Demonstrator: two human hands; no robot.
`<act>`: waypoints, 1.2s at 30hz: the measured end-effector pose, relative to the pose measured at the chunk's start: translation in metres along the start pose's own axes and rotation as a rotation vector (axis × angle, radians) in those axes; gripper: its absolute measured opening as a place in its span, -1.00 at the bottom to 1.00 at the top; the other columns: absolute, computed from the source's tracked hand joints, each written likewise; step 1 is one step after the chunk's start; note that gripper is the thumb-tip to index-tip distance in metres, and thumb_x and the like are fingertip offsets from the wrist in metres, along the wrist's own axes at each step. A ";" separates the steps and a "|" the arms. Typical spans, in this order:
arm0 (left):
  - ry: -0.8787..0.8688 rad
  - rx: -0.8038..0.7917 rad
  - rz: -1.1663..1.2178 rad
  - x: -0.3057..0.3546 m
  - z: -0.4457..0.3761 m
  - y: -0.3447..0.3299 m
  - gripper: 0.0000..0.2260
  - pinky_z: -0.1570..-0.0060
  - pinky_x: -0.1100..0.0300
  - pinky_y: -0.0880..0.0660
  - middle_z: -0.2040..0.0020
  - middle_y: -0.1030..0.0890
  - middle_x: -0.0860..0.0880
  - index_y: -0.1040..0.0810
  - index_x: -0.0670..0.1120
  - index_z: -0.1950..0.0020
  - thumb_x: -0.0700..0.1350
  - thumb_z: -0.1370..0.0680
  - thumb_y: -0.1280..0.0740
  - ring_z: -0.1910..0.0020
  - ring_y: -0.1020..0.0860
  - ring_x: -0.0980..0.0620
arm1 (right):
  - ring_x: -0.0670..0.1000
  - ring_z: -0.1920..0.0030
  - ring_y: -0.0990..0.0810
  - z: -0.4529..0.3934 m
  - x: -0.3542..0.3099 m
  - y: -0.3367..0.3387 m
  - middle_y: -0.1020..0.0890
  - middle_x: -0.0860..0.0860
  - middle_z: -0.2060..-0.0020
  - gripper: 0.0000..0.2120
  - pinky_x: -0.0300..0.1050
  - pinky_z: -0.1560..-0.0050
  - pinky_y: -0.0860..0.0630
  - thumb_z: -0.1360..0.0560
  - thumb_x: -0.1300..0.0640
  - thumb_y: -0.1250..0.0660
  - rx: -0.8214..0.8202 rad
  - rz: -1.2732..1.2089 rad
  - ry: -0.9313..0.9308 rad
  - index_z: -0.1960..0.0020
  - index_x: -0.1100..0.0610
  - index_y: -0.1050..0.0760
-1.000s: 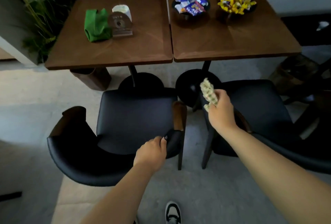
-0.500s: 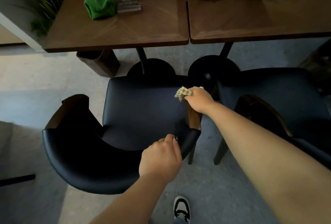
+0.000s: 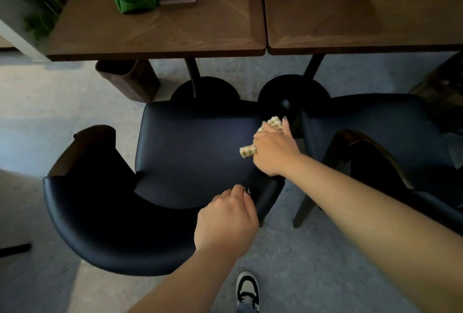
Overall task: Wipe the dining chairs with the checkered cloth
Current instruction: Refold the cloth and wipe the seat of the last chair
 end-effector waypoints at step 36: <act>0.010 0.016 0.022 -0.002 -0.005 -0.004 -0.76 0.32 0.11 -0.34 0.32 -0.44 0.09 -0.34 0.05 0.17 0.04 -0.60 0.03 0.35 -0.43 0.03 | 0.00 -0.05 -0.53 0.139 -0.003 -0.033 -0.59 0.08 -0.06 -0.62 -0.24 -0.04 -0.40 -0.55 0.07 -0.12 0.716 -1.291 -0.360 -0.27 0.22 -0.47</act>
Point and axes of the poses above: each hand's wrist, its own z-axis away from the middle knuckle, its own y-axis out of the back of the hand, x = y × z, the point moved 7 cm from there along -z, towards the middle knuckle
